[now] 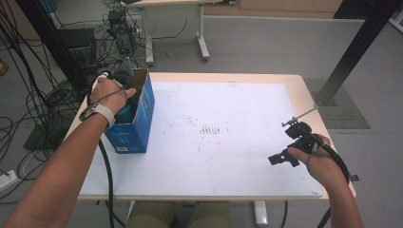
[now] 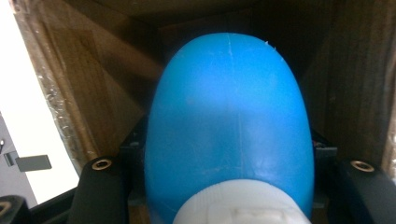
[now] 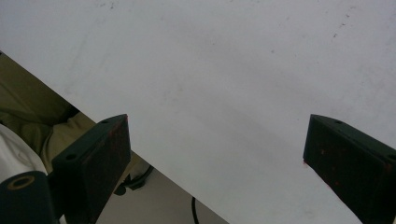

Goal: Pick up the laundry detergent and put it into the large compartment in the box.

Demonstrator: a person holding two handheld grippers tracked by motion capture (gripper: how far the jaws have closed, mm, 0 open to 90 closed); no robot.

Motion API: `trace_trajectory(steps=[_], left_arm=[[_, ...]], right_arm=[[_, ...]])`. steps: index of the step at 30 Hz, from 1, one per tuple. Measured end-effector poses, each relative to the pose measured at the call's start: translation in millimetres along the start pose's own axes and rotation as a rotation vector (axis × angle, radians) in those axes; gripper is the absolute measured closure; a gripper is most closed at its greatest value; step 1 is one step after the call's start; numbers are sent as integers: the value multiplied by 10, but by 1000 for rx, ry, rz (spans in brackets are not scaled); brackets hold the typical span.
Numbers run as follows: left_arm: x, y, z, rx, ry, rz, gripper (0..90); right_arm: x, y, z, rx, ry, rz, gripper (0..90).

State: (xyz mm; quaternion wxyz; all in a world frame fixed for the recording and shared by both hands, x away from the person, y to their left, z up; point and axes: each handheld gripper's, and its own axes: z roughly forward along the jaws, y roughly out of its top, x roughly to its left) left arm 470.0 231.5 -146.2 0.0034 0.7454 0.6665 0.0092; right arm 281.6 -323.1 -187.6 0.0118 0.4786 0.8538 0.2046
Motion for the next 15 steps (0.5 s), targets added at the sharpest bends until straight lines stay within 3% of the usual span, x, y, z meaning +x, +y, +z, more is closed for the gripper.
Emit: trace_trajectory(steps=[15], left_arm=[[6,12,16,2,1,6,381]], right_arm=[[-5,-14,13,9,-1,9,75]])
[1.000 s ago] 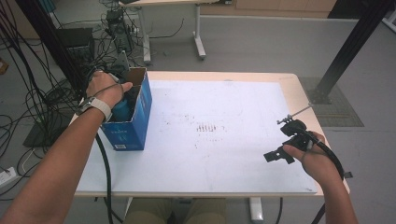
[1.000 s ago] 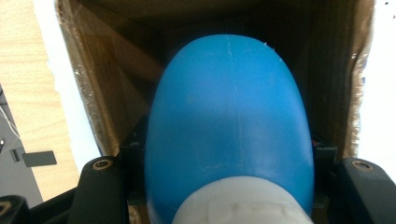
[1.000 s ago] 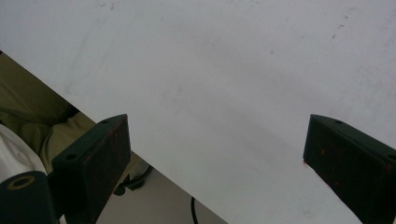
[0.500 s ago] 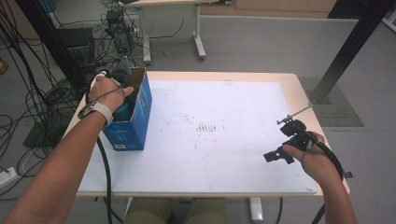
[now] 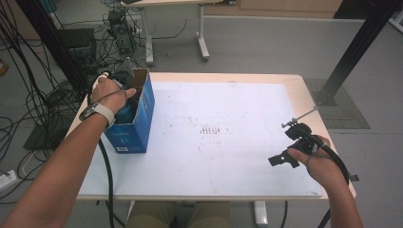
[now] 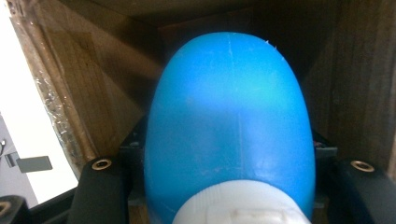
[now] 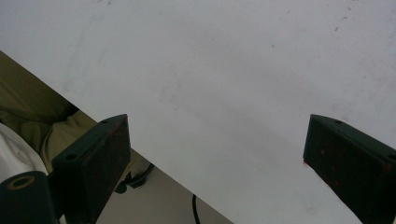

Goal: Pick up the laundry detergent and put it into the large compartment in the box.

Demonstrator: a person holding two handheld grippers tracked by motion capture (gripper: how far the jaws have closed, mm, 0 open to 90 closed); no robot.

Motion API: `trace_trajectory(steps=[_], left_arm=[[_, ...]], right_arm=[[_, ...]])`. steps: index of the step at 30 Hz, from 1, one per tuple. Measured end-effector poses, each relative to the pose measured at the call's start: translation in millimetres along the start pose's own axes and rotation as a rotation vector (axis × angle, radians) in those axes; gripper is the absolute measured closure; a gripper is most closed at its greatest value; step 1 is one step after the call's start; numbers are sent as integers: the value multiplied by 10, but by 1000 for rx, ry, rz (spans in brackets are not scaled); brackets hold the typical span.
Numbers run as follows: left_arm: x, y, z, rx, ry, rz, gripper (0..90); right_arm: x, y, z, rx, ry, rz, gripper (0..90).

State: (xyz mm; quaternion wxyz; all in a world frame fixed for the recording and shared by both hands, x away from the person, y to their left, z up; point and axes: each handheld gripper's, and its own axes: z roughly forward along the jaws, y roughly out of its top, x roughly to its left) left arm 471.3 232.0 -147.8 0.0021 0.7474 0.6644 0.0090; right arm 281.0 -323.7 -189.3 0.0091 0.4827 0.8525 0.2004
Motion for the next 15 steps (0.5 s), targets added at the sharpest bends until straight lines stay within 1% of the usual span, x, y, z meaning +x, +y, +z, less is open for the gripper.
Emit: trace_trajectory(steps=[15], left_arm=[[0,-7,-1,1,1,3,380]], right_arm=[[11,-23,-27,-4,-2,1,75]])
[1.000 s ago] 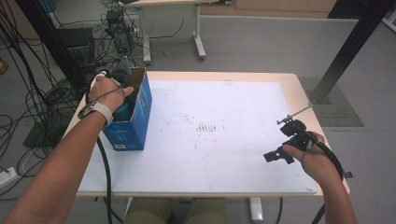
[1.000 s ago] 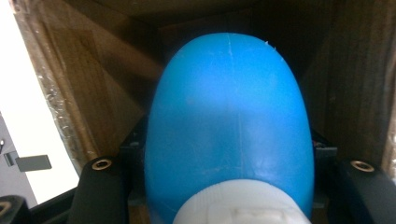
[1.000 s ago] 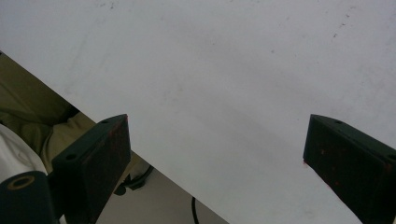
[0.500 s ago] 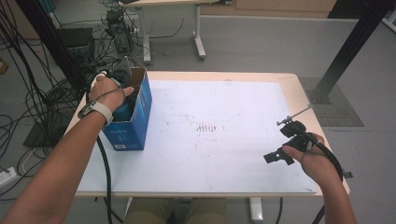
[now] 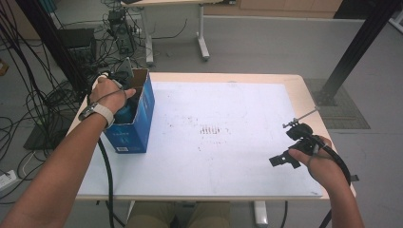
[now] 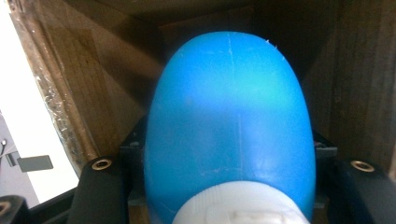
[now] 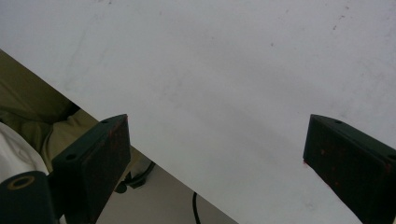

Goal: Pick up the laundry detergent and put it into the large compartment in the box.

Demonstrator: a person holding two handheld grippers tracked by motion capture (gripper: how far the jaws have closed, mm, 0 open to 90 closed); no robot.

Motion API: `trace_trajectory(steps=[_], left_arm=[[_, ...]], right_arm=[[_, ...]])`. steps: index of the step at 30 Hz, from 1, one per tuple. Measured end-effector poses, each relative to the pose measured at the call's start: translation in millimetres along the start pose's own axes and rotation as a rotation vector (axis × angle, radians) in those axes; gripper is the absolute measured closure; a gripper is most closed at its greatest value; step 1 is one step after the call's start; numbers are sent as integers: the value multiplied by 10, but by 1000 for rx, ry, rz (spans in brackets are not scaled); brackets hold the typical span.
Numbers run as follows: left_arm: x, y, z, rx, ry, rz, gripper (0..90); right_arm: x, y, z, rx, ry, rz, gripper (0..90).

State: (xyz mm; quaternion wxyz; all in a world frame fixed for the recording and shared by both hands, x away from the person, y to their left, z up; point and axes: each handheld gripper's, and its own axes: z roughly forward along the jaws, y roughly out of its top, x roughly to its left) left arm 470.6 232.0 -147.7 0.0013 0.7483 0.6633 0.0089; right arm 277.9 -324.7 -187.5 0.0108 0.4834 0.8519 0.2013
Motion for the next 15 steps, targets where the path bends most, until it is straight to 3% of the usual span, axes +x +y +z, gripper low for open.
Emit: trace_trajectory(steps=[15], left_arm=[[12,-13,-2,1,-2,0,380]], right_arm=[[29,5,-1,-1,-4,-4,75]])
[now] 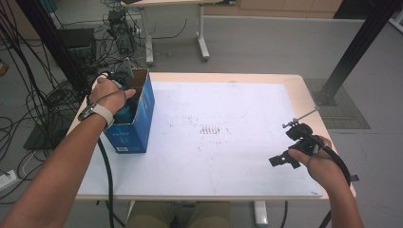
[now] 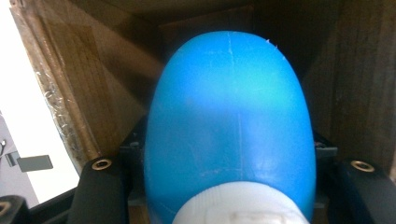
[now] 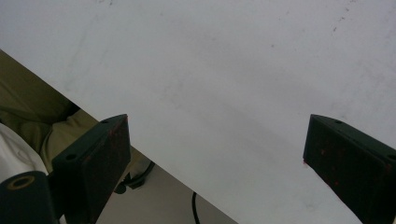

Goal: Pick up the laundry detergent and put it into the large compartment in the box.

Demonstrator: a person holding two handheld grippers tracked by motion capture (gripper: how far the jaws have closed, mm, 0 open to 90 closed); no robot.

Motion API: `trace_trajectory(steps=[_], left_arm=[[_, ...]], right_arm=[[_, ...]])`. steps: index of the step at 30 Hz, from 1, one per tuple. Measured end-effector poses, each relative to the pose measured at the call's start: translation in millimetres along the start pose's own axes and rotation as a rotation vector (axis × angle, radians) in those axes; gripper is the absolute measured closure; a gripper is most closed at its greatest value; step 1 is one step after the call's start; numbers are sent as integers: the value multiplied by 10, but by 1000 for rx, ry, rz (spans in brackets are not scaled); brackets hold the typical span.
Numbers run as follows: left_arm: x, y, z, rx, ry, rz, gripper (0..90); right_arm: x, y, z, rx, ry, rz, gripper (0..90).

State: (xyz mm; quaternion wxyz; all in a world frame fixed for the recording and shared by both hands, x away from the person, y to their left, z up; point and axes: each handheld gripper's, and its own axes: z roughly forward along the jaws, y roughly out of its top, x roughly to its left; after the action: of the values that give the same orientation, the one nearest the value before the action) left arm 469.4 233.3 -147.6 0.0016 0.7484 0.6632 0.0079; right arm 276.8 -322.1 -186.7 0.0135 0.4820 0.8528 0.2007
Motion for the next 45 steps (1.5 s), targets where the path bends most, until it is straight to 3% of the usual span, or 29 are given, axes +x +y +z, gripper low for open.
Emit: trace_trajectory(steps=[45], left_arm=[[-4,-6,2,4,-1,-1,380]], right_arm=[[15,-26,-14,-9,0,1,75]])
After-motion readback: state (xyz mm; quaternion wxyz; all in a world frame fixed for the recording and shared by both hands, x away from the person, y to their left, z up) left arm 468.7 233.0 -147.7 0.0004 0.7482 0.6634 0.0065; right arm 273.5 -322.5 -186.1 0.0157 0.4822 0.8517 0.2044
